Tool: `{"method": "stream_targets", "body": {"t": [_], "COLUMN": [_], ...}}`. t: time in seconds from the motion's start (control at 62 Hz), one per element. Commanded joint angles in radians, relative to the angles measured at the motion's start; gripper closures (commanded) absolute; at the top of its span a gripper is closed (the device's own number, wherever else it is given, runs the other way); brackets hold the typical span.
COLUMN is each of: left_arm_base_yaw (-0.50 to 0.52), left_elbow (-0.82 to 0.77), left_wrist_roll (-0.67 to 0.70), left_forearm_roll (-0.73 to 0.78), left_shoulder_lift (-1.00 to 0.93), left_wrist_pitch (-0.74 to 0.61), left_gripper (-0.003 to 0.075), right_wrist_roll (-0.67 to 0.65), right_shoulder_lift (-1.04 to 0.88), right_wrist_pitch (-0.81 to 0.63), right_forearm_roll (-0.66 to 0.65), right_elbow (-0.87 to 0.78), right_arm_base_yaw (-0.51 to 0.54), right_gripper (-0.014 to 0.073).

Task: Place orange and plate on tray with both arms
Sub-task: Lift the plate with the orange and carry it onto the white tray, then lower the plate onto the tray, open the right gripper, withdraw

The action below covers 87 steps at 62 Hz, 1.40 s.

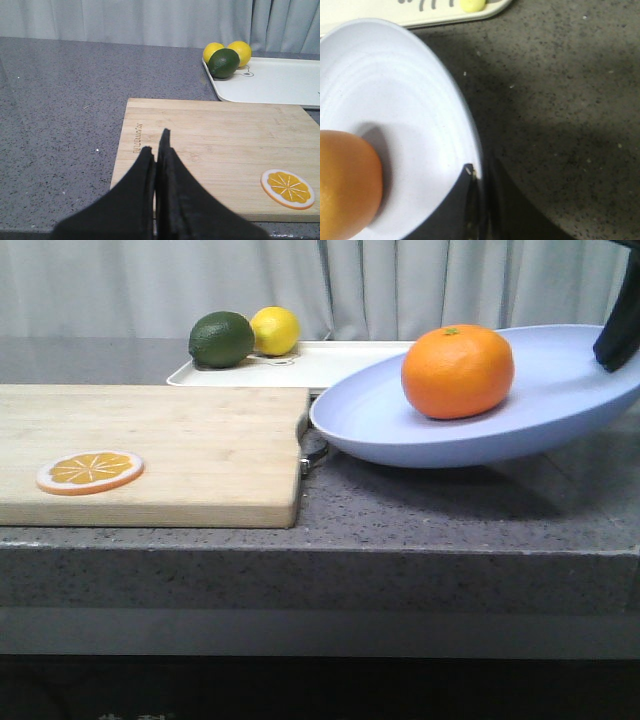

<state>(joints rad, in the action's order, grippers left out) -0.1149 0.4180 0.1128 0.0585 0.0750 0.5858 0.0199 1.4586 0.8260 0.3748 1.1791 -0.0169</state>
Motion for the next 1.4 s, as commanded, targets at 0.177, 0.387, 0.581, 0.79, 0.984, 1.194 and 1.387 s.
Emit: {"method": "stream_targets", "body": {"t": [0.177,0.387,0.581,0.79,0.984,1.194,1.387], "left_arm_base_yaw": [0.003,0.003,0.003,0.003,0.003,0.003,0.003], "left_elbow": [0.025,0.025,0.025,0.022,0.022,0.022,0.022], "left_wrist_roll": [0.007,0.007,0.007,0.007,0.007,0.007,0.007], "left_forearm_roll": [0.002,0.002,0.002,0.002,0.002,0.002,0.002], "left_shoulder_lift": [0.012,0.012,0.012,0.012,0.012,0.012,0.012], "left_wrist_pitch": [-0.084,-0.084,-0.084,-0.084,-0.084,-0.093,-0.093], "left_gripper": [0.0738,0.0738,0.0738,0.0738,0.0738,0.0738,0.0738], "right_wrist_roll": [0.007,0.007,-0.02,-0.076,-0.08,-0.079,-0.079], "right_shoulder_lift": [0.183,0.429,0.648,0.826,0.9,0.905,0.905], "right_wrist_pitch": [0.069,0.083,0.145,0.183,0.204,0.203,0.225], "right_forearm_roll": [0.133,0.177,0.178,0.178,0.178,0.178,0.179], "right_elbow": [0.348,0.668,0.995,1.246,1.322,1.322,1.327], "right_arm_base_yaw": [0.005,0.005,0.005,0.005,0.004,-0.001,-0.005], "right_gripper": [0.0662,0.0662,0.0651,0.0651,0.0651,0.0606,0.035]}}
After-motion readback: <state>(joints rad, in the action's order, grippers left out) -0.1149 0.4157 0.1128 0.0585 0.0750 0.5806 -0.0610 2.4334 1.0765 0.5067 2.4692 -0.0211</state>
